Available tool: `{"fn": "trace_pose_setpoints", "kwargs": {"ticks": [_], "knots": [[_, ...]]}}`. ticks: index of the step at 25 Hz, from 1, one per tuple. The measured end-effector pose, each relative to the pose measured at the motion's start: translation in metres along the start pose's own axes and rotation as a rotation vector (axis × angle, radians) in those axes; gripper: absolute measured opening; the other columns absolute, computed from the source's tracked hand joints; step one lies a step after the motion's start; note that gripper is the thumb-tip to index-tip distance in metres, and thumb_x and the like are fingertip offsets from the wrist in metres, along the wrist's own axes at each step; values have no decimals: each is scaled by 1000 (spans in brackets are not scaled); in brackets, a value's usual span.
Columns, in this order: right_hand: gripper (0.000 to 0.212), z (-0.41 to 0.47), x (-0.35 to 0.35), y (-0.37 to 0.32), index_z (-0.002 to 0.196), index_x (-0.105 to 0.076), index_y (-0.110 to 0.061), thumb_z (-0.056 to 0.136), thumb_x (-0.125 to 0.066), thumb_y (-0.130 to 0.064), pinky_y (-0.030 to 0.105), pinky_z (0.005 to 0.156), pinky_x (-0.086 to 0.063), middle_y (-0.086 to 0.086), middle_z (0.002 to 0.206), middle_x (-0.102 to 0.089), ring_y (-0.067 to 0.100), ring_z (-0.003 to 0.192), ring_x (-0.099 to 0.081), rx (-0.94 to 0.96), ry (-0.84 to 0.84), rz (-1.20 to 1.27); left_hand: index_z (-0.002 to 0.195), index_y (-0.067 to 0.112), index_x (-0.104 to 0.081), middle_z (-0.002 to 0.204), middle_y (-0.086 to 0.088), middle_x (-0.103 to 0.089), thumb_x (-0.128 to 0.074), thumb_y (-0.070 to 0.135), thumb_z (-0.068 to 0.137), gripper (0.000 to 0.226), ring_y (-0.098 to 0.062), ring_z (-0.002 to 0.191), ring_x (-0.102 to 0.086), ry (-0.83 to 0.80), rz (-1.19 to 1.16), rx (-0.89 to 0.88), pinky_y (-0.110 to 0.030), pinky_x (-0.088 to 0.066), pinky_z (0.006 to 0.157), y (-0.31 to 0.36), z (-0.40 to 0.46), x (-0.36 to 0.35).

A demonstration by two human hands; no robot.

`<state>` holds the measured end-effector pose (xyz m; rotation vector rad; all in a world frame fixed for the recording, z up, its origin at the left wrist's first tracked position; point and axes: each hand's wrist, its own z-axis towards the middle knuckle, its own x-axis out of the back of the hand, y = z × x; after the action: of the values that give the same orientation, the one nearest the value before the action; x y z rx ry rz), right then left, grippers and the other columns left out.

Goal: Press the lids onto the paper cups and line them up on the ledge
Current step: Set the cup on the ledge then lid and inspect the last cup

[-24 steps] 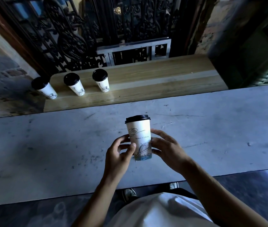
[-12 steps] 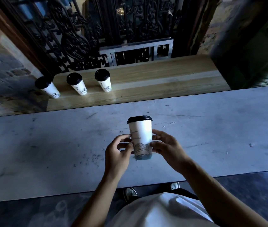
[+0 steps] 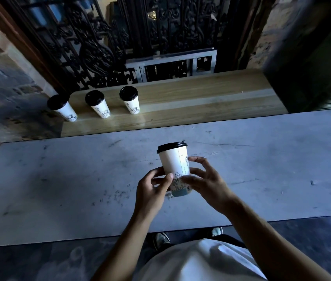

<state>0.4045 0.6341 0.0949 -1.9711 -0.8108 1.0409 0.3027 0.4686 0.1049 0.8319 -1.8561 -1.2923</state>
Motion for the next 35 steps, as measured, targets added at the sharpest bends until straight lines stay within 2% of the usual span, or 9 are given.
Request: {"fn": "trace_pose_setpoints", "kwargs": {"ticks": [3, 6, 8, 12, 15, 20, 26, 30, 35], "knots": [[56, 1, 2, -2, 128, -56, -18, 79, -75, 3, 30, 75, -54, 15, 118, -73, 24, 91, -70, -2, 22, 55, 114, 27, -70, 104, 4, -77, -73, 56, 78, 46, -18, 95, -75, 40, 79, -22, -41, -65, 78, 5, 0, -1], [53, 3, 6, -2, 126, -58, -8, 75, -67, 3, 35, 82, -56, 13, 123, -72, 25, 99, -70, 21, 60, 36, 104, 36, -67, 99, 3, -77, -77, 29, 88, 20, -18, 91, -76, 107, 79, -55, -40, -64, 80, 8, 2, -4], [54, 4, 11, -2, 128, -59, -8, 76, -68, 8, 38, 87, -58, 14, 128, -70, 27, 104, -73, 43, 77, -51, 99, 41, -65, 100, 7, -76, -74, 18, 92, 26, -14, 88, -76, 122, 99, -57, -42, -64, 82, 11, 4, -7], [58, 7, 21, -11, 131, -61, -11, 80, -73, 15, 31, 80, -60, 13, 127, -69, 29, 109, -73, 46, 88, -106, 105, 41, -69, 109, 11, -78, -74, 33, 87, 20, -8, 97, -77, 91, 22, 22, -44, -63, 89, 11, 4, -18], [61, 8, 28, -16, 132, -63, -13, 78, -76, 14, 30, 77, -60, 14, 122, -68, 27, 102, -73, 46, 65, -122, 116, 28, -73, 115, 8, -78, -73, 46, 77, 43, -13, 106, -75, 60, 3, 44, -46, -61, 94, 11, 3, -28], [61, 15, 48, -19, 137, -60, -13, 79, -75, 0, 45, 93, -56, 27, 121, -71, 39, 109, -70, 40, -5, -83, 121, 24, -71, 118, 7, -77, -72, 36, 82, 41, -12, 108, -74, 83, 13, 71, -47, -61, 95, 17, 1, -45], [67, 28, 64, -30, 141, -52, -21, 86, -68, 14, 30, 84, -60, 14, 116, -76, 22, 97, -73, -36, -93, -254, 108, 25, -62, 113, 4, -74, -78, 12, 85, 31, -1, 98, -73, 176, 37, 86, -46, -60, 95, 17, 8, -61], [67, 65, 65, -39, 139, -60, -23, 79, -76, 3, 28, 83, -61, 5, 122, -74, 18, 107, -73, -8, -56, -524, 106, 26, -66, 100, 8, -73, -77, 16, 82, 28, -10, 93, -72, 190, 170, 90, -47, -62, 86, 26, 37, -66], [59, 163, 48, -60, 127, -59, -16, 77, -77, 10, 29, 79, -59, 18, 123, -70, 26, 106, -71, 13, 96, -545, 109, 32, -67, 99, -4, -77, -65, 14, 72, 41, -24, 92, -75, 150, 48, 149, -51, -61, 91, 21, 139, -56]]}}
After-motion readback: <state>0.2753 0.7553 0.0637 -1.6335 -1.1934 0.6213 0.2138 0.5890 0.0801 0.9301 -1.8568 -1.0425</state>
